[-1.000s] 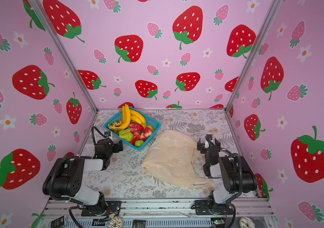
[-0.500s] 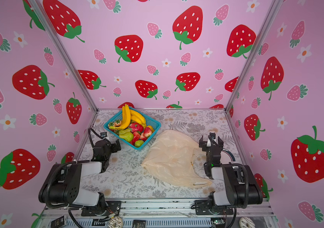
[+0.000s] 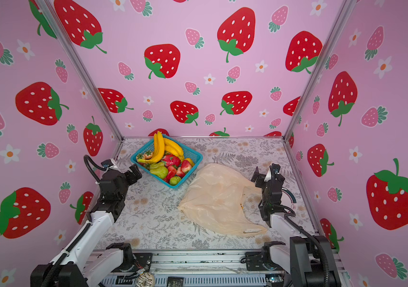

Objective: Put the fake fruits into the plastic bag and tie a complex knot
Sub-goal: 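Grasp the banana-print plastic bag with the right gripper and lift it up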

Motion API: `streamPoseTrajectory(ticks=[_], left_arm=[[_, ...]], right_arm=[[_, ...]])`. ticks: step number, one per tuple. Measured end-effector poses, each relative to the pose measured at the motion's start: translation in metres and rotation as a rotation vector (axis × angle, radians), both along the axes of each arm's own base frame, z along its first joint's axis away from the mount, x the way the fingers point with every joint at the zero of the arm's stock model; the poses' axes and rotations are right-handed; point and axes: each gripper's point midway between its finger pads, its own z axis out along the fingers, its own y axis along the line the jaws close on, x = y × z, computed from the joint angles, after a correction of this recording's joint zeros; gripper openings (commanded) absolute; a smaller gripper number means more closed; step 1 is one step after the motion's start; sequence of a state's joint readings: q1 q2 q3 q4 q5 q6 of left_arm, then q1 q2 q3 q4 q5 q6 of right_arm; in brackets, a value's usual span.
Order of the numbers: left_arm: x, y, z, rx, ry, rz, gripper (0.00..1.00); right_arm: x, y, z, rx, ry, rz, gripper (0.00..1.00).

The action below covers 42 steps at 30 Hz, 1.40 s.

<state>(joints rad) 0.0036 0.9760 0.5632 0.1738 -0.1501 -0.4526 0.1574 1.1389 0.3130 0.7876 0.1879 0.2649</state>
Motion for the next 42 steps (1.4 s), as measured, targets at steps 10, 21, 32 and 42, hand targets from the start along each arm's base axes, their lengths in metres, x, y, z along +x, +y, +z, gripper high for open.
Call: streamPoseTrajectory(ticks=[10,21,32,42], left_arm=[[-0.032,-0.144,-0.038,-0.086,0.173,-0.435,0.98],[-0.030,-0.208,-0.105,-0.091,0.416,-0.582,0.98],[0.016,-0.222,-0.110,-0.018,0.439,-0.525,0.93],[0.075,-0.196,-0.106,0.016,0.421,-0.409,0.95]], right_arm=[[0.013,0.037,-0.027,0.053,0.106,0.126,1.00],[0.018,0.044,-0.045,0.067,0.161,0.137,1.00],[0.020,0.047,-0.044,0.070,0.168,0.143,1.00],[0.025,0.069,-0.057,0.149,0.250,0.213,0.97]])
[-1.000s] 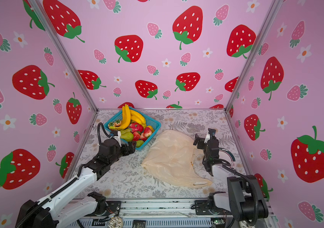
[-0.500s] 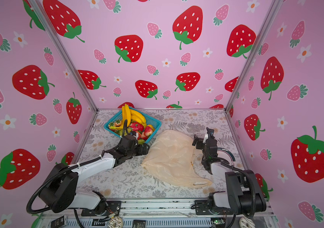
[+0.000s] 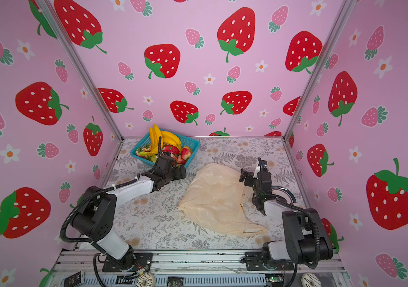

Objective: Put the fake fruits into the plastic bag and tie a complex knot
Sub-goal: 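Grasp the banana-print plastic bag with the right gripper and lift it up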

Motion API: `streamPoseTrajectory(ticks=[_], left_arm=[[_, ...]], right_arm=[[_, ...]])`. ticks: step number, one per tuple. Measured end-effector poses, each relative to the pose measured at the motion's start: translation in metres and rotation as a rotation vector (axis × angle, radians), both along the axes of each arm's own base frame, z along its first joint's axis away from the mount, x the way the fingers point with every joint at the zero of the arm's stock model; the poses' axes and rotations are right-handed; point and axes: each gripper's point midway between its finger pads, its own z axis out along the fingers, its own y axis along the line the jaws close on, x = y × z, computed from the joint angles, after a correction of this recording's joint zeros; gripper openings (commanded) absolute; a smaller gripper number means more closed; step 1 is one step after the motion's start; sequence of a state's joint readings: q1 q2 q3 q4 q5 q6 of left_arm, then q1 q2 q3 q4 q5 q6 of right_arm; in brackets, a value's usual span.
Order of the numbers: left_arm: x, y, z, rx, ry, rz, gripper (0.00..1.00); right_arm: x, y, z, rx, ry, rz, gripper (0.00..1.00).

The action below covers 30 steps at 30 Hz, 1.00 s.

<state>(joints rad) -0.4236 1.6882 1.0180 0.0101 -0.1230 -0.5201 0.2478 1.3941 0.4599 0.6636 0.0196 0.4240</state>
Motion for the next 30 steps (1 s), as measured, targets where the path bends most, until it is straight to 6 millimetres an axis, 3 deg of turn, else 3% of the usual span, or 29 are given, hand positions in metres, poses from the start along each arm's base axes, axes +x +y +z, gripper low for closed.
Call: streamPoseTrajectory(ticks=[6,14,18,26,30], left_arm=[[-0.001,0.004,0.017,-0.025,-0.033,0.006,0.97],[-0.053,-0.033,0.069,-0.114,-0.163,-0.129,0.98],[-0.061,-0.030,0.063,-0.116,-0.154,-0.127,0.99],[-0.067,-0.027,0.051,-0.105,-0.123,-0.124,0.99],[-0.070,-0.025,0.056,-0.107,-0.127,-0.125,0.99]], right_arm=[[-0.009,0.023,-0.014,0.007,0.122,0.067,0.84],[-0.058,0.028,-0.060,-0.002,0.327,0.120,0.63],[-0.076,0.032,-0.075,0.003,0.387,0.147,0.52],[-0.082,0.050,-0.083,0.037,0.419,0.226,0.19],[-0.078,0.055,-0.069,0.042,0.390,0.258,0.03]])
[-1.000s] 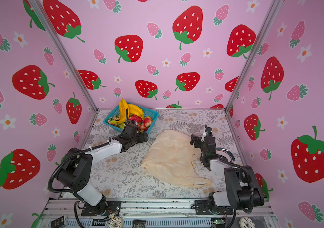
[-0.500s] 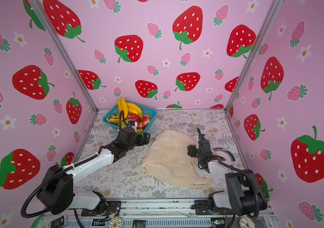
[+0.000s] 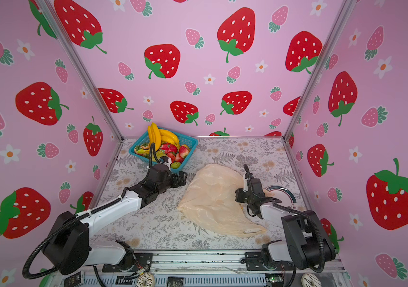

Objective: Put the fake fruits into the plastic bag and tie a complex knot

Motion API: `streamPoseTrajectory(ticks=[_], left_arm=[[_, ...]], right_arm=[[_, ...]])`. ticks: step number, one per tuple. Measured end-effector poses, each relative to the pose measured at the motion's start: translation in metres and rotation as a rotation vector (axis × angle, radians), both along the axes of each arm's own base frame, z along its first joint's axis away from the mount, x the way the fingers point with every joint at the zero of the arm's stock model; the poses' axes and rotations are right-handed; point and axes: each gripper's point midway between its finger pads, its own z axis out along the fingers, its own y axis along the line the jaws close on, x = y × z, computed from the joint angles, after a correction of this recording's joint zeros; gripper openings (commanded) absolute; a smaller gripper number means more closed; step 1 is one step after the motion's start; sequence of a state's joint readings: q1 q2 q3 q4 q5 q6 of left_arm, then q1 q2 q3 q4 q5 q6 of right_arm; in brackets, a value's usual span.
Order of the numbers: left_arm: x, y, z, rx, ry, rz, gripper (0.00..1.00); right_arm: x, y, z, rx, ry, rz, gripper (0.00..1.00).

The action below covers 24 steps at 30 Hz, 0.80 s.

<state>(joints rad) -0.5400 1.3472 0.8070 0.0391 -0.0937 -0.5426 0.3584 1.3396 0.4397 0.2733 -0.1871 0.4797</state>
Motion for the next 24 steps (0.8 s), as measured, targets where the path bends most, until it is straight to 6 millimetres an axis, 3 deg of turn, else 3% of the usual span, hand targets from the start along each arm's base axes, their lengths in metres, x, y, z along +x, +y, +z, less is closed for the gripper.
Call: streamPoseTrajectory(ticks=[3,7,11,15,17,19,21,24], left_arm=[[-0.005,0.003,0.009,-0.010,-0.019,0.001,0.99],[-0.013,0.010,0.023,-0.022,-0.048,0.008,0.99],[-0.019,0.017,0.039,-0.027,-0.083,0.022,0.99],[-0.022,0.023,0.050,-0.023,-0.111,0.033,1.00],[-0.024,0.026,0.051,-0.014,-0.114,0.039,1.00],[-0.025,0.029,0.050,-0.001,-0.110,0.047,0.99],[-0.027,0.033,0.047,0.015,-0.104,0.057,0.99],[-0.031,0.040,0.041,0.040,-0.097,0.078,0.99]], right_arm=[[0.013,0.003,0.043,0.009,-0.100,0.009,0.00],[0.042,-0.001,0.147,-0.038,-0.344,-0.012,0.00],[0.067,-0.029,0.259,-0.199,-0.570,-0.135,0.00],[0.065,-0.049,0.328,-0.347,-0.695,-0.251,0.00],[0.060,-0.040,0.343,-0.416,-0.726,-0.264,0.00],[0.056,-0.015,0.342,-0.495,-0.738,-0.226,0.00],[0.055,0.011,0.326,-0.583,-0.727,-0.173,0.00],[0.053,0.055,0.276,-0.754,-0.679,-0.053,0.00]])
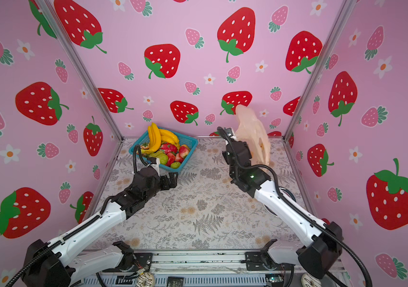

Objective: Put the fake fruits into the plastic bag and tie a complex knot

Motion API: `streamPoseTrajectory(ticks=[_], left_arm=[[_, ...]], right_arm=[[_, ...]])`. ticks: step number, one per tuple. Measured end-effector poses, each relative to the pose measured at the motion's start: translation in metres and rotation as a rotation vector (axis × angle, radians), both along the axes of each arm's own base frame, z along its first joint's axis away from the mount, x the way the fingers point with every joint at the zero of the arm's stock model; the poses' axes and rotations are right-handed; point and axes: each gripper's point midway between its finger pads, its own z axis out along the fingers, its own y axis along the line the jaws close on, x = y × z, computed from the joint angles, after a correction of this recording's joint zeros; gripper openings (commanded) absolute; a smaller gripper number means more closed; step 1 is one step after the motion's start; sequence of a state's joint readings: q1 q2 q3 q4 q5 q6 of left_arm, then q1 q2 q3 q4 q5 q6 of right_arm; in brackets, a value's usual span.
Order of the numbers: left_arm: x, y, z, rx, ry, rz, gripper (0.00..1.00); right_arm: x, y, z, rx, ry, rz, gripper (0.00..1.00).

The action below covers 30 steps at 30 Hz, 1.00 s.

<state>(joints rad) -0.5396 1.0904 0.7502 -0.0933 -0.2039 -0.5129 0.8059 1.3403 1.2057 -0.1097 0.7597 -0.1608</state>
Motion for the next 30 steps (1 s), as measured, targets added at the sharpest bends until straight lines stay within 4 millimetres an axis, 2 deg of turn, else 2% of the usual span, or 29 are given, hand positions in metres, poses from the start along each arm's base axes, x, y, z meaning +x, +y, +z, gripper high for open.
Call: streamPoseTrajectory(ticks=[2,6,8,10,12,14,17,20,23,25,27,30], left_arm=[[-0.003,0.009,-0.005,0.019,0.005,0.027,0.99],[-0.011,0.036,-0.017,0.033,0.026,0.099,0.99],[-0.013,0.052,-0.021,0.024,0.027,0.142,0.99],[-0.017,0.065,-0.021,0.015,0.023,0.182,0.99],[-0.020,0.070,-0.019,0.007,0.016,0.191,0.99],[-0.022,0.070,-0.014,-0.003,0.002,0.190,0.99],[-0.024,0.068,-0.010,-0.018,-0.004,0.178,0.99],[-0.026,0.064,-0.010,-0.036,0.005,0.160,0.99],[-0.028,0.060,-0.008,-0.067,0.008,0.140,0.99],[-0.029,0.057,-0.007,-0.082,0.008,0.128,0.99],[-0.029,0.054,-0.007,-0.092,0.011,0.116,0.99],[-0.029,0.051,-0.008,-0.099,0.018,0.103,0.99]], right_arm=[[-0.006,0.030,-0.045,-0.119,0.069,0.043,0.00],[-0.028,0.074,-0.128,-0.241,0.215,0.177,0.00],[-0.044,0.093,-0.160,-0.231,0.297,0.267,0.14],[-0.058,0.108,-0.178,-0.188,0.369,0.351,0.34],[-0.068,0.121,-0.181,-0.119,0.414,0.421,0.47],[-0.080,0.135,-0.175,-0.048,0.447,0.511,0.51],[-0.103,0.153,-0.149,0.070,0.469,0.669,0.55],[-0.126,0.161,-0.112,0.162,0.445,0.812,0.58],[-0.143,0.152,-0.088,0.202,0.401,0.875,0.66],[-0.139,0.138,-0.084,0.188,0.366,0.827,0.72],[-0.126,0.123,-0.089,0.144,0.335,0.729,0.78],[-0.104,0.102,-0.115,0.036,0.321,0.567,0.89]])
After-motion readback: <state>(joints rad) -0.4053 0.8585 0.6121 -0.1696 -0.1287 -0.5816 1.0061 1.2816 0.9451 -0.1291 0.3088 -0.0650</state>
